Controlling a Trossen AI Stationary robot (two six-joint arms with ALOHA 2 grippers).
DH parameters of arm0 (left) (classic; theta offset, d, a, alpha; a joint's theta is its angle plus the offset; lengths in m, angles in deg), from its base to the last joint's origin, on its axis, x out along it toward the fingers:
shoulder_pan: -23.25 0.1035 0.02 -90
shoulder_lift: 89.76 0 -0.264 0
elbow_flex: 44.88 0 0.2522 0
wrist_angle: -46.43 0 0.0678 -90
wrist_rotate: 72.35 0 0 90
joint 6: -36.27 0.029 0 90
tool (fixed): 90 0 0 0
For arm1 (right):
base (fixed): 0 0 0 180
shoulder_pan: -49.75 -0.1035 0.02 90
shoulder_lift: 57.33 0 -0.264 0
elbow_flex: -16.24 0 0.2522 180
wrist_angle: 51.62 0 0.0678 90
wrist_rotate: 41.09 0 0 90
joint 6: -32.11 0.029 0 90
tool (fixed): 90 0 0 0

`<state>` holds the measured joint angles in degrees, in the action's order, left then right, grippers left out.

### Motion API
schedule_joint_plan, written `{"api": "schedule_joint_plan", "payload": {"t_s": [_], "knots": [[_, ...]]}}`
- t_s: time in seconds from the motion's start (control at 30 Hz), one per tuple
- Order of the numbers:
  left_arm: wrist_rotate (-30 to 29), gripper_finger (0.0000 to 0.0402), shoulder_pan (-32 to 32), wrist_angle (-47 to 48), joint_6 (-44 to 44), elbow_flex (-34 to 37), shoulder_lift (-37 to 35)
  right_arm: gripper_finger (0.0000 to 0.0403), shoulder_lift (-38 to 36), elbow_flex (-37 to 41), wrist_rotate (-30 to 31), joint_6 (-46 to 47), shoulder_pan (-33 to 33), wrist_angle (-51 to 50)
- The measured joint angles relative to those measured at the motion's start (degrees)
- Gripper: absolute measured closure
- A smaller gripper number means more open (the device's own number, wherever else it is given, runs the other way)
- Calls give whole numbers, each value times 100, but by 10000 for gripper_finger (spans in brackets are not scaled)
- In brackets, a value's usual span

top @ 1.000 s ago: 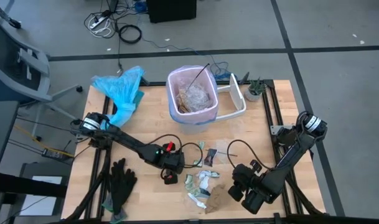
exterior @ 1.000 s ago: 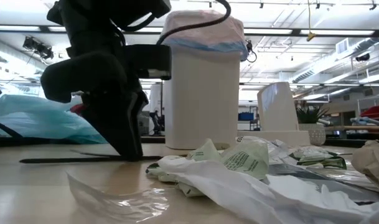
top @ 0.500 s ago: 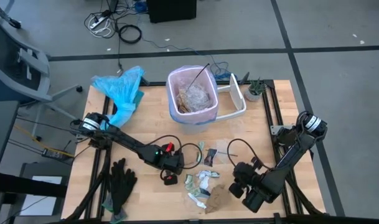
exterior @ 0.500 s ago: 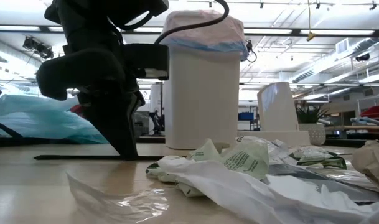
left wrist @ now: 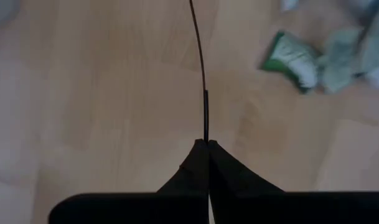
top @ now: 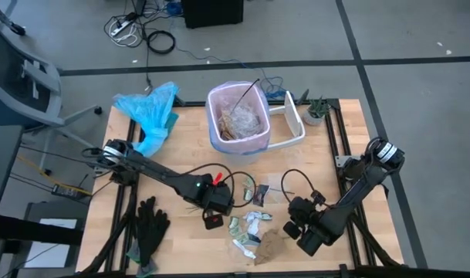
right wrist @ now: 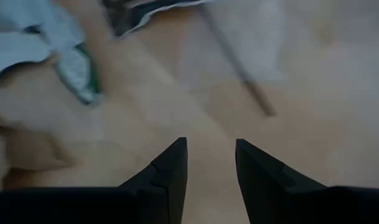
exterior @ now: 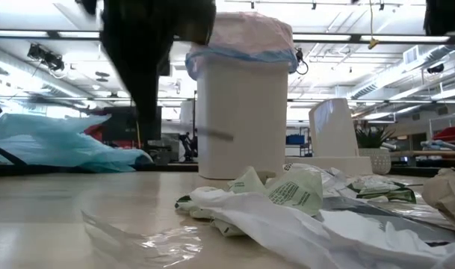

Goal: Place trash/remove bag and relplace
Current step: Put the bottom left black cable tie and middle left black cable tie into the trash bin

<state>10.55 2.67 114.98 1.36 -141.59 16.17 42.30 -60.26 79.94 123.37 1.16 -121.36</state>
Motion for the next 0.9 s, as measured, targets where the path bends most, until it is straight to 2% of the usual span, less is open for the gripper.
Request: {"api": "schedule_joint_plan", "payload": {"t_s": [0.1, 0.27, 0.4, 0.57, 0.8, 0.9], "knots": [[-34, 401, 32, 356, 115, -577, -4, 282, -2, 320, -45, -443, 60, 987], [-69, 401, 167, 718, 474, -1456, -4, 285, -103, 803, -287, -1738, 264, 2800], [-94, 401, 333, 1015, 594, -2298, -21, 290, -293, 1064, -440, -2692, 472, 3632], [-468, 401, 587, 1350, 1006, -3482, -21, 291, -727, 1354, -467, -3364, 734, 3843], [-1335, 401, 1289, 1521, 1691, -4979, -31, 291, -1674, 1970, -451, -3645, 1020, 4156], [-1660, 401, 1648, 1247, 1995, -5171, -96, 291, -2027, 2204, -432, -3645, 1116, 4310]]}}
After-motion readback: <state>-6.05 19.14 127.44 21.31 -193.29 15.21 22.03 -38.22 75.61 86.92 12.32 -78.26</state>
